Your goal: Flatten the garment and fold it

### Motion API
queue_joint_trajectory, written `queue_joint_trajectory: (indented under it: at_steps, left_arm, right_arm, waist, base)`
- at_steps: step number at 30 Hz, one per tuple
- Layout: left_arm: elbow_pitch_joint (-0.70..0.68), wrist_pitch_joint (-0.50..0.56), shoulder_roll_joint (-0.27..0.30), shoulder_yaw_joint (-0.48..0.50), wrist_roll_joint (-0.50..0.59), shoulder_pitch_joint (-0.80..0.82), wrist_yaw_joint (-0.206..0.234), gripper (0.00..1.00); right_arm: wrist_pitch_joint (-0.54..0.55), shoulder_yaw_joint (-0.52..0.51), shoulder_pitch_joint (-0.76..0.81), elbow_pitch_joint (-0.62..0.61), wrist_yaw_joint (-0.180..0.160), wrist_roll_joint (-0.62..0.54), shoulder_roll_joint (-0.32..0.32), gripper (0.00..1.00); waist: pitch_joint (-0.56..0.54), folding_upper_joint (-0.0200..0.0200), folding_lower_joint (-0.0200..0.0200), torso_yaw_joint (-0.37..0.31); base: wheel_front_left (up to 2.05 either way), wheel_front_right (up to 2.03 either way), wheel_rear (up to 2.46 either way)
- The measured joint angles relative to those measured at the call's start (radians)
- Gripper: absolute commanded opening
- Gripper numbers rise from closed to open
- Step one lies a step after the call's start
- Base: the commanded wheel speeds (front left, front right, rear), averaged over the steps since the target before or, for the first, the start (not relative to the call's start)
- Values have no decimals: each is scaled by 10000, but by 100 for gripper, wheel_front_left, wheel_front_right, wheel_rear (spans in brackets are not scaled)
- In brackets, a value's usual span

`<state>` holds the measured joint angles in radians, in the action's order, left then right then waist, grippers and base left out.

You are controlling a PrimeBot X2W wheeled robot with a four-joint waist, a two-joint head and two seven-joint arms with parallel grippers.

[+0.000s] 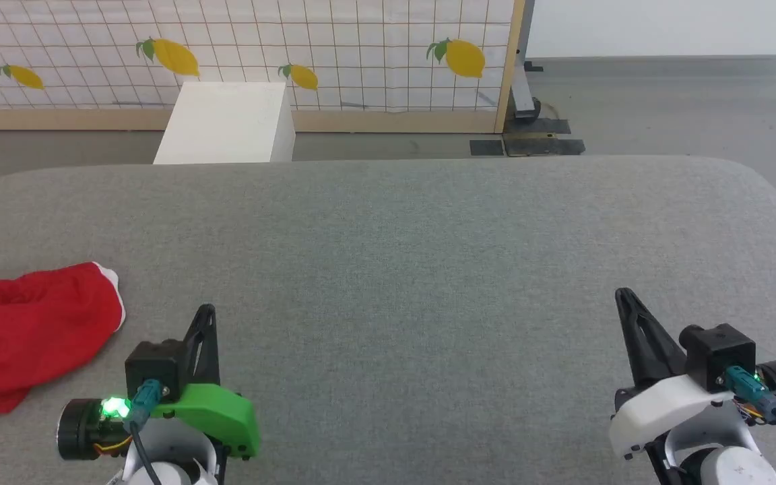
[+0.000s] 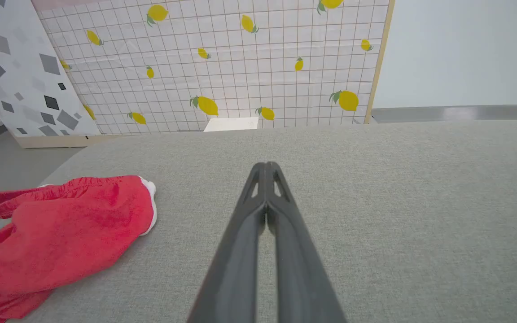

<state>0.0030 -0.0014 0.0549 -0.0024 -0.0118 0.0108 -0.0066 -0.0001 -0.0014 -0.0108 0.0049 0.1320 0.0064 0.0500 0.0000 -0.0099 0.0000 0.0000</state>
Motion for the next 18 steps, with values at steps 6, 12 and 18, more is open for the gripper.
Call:
queue_joint_trajectory:
  at_steps: [6, 12, 18]
  left_arm:
    - [0, 0, 0, 2, 6, 0, 0, 100]
    - [6, -2, 2, -31, -54, 3, -2, 100]
    - [159, -123, 2, -50, -107, 3, -13, 100]
  right_arm:
    - [0, 2, 0, 0, 0, 0, 0, 100]
    - [0, -10, 0, 13, 2, 8, 0, 100]
    - [-105, -6, 0, 159, 0, 178, 0, 100]
  waist:
    - [0, 0, 0, 0]
    - [1, 0, 0, 0]
    - [-6, 0, 0, 15]
  base:
    - [0, 0, 0]
    - [0, 0, 0]
    - [0, 0, 0]
